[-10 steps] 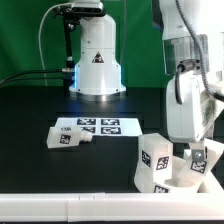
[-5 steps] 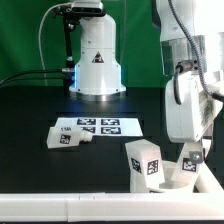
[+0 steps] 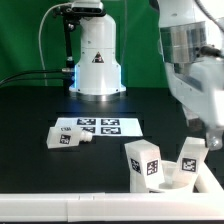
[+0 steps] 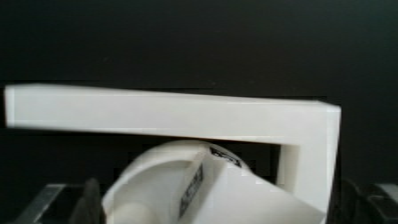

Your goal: Assemble stool

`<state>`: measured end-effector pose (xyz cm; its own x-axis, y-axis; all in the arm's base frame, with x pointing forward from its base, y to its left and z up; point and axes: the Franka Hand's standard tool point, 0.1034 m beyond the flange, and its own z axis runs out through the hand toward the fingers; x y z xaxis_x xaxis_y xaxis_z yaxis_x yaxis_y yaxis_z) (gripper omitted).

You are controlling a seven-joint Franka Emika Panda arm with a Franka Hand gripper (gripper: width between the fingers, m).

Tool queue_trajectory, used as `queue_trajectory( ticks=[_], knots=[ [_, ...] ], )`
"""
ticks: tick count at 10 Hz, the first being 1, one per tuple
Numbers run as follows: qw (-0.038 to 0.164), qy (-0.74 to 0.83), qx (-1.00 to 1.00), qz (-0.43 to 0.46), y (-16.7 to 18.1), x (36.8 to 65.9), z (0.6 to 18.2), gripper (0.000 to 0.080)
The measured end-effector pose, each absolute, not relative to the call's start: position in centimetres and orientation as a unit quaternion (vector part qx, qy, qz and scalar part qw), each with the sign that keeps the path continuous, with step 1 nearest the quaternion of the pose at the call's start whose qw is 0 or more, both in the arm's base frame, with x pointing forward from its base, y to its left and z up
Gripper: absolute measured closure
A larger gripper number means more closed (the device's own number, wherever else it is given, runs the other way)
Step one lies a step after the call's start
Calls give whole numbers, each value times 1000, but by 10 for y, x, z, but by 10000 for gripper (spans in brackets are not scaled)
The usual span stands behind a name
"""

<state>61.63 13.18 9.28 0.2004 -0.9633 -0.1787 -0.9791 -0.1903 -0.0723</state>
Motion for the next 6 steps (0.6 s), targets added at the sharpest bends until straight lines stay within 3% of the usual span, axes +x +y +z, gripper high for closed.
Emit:
queue_trajectory(
  ticks=[3,5,6],
  knots=[
    [85,558,-825,36,129,617,92,150],
    [67,396,-916,2,130,621,101,150],
    [70,290,-954,-37,132,628,107,150]
  ],
)
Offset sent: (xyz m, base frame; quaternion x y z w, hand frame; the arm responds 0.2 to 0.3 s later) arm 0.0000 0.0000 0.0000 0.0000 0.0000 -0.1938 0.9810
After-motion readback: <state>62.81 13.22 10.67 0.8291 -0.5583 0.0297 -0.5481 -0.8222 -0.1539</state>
